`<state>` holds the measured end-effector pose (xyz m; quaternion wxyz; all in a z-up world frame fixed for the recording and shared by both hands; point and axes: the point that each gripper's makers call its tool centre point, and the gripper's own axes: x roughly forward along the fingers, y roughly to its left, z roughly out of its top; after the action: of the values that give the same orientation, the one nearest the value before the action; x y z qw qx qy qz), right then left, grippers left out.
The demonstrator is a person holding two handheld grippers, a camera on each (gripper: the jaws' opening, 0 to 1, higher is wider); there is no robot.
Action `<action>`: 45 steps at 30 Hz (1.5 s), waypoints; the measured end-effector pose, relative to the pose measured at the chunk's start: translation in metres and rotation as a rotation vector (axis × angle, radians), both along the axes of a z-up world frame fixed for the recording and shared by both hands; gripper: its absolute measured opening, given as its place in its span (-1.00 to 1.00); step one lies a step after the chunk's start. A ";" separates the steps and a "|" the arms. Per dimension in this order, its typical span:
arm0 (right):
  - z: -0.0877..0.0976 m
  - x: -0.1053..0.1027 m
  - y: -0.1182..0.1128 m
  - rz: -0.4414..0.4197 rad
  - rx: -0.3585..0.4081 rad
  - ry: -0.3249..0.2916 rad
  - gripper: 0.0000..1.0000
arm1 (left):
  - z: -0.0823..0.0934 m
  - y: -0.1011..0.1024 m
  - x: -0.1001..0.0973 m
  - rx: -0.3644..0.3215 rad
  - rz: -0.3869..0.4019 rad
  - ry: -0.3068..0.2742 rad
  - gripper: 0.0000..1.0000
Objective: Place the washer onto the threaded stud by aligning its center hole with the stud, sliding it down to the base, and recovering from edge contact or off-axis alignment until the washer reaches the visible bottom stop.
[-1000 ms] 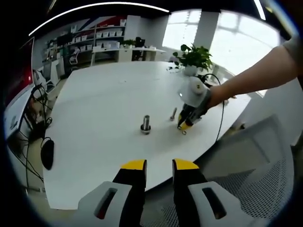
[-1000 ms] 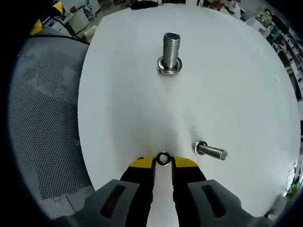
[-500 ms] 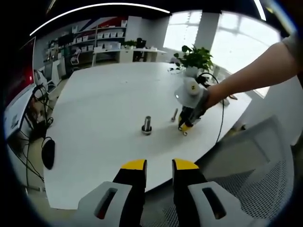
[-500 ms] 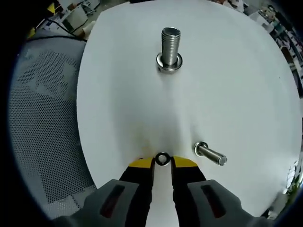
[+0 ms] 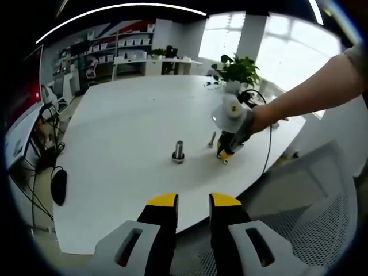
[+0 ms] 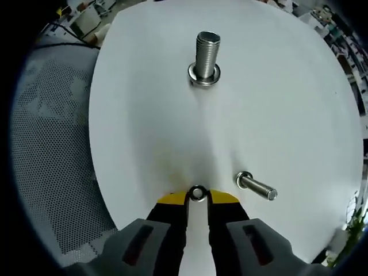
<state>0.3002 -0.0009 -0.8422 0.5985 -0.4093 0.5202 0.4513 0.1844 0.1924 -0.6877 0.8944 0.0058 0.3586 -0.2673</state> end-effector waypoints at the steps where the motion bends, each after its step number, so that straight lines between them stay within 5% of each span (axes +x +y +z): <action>1: 0.000 0.000 0.000 -0.001 0.001 0.000 -0.72 | 0.000 0.000 0.000 0.001 0.001 0.001 -0.62; 15: 0.002 0.000 -0.002 -0.121 0.113 -0.044 -0.73 | 0.004 0.003 0.002 -0.005 0.017 -0.018 -0.62; 26: 0.002 0.000 -0.009 -0.122 0.117 -0.074 -0.74 | 0.002 0.003 0.002 0.000 0.017 -0.009 -0.60; 32: 0.008 0.001 -0.023 -0.194 0.135 -0.064 -0.73 | 0.000 0.003 0.001 0.005 0.009 -0.005 -0.60; 45: 0.041 0.025 -0.027 -0.313 0.237 -0.114 -0.73 | 0.000 0.002 0.001 0.004 0.005 -0.005 -0.60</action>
<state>0.3250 -0.0280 -0.8015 0.7335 -0.2751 0.4861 0.3872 0.1855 0.1944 -0.6873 0.8961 0.0072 0.3566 -0.2642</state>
